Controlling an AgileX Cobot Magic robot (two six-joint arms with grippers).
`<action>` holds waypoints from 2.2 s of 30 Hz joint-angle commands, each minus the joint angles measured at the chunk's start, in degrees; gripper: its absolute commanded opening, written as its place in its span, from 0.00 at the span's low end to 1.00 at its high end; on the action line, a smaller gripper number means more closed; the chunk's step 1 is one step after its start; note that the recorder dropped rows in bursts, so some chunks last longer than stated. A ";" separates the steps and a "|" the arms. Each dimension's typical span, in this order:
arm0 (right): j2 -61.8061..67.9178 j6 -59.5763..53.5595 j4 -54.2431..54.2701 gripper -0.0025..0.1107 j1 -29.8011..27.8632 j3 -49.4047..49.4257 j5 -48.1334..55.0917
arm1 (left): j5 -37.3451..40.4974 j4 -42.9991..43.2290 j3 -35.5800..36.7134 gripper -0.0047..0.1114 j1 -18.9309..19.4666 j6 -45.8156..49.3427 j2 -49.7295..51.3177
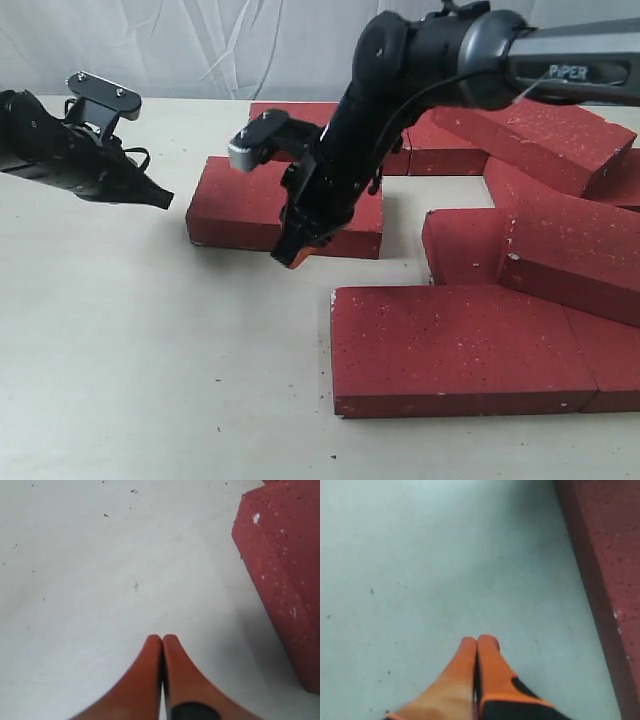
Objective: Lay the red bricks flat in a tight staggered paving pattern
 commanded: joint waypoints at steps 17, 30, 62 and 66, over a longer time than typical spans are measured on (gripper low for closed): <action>4.21 9.35 -15.12 0.01 1.15 0.20 -10.84 | -2.06 -5.35 -4.16 0.04 -3.43 0.03 3.98; 4.21 10.38 -19.18 0.01 -0.62 0.20 -16.86 | 0.97 -7.86 -9.98 0.04 -4.10 0.03 10.77; -2.99 13.08 -21.12 0.01 -1.52 0.20 -10.56 | -3.79 -7.44 -11.36 0.04 -8.47 0.13 11.67; -2.88 15.77 -21.00 0.01 -1.52 0.20 -7.74 | -4.95 -7.72 -11.36 0.04 -8.74 0.13 11.67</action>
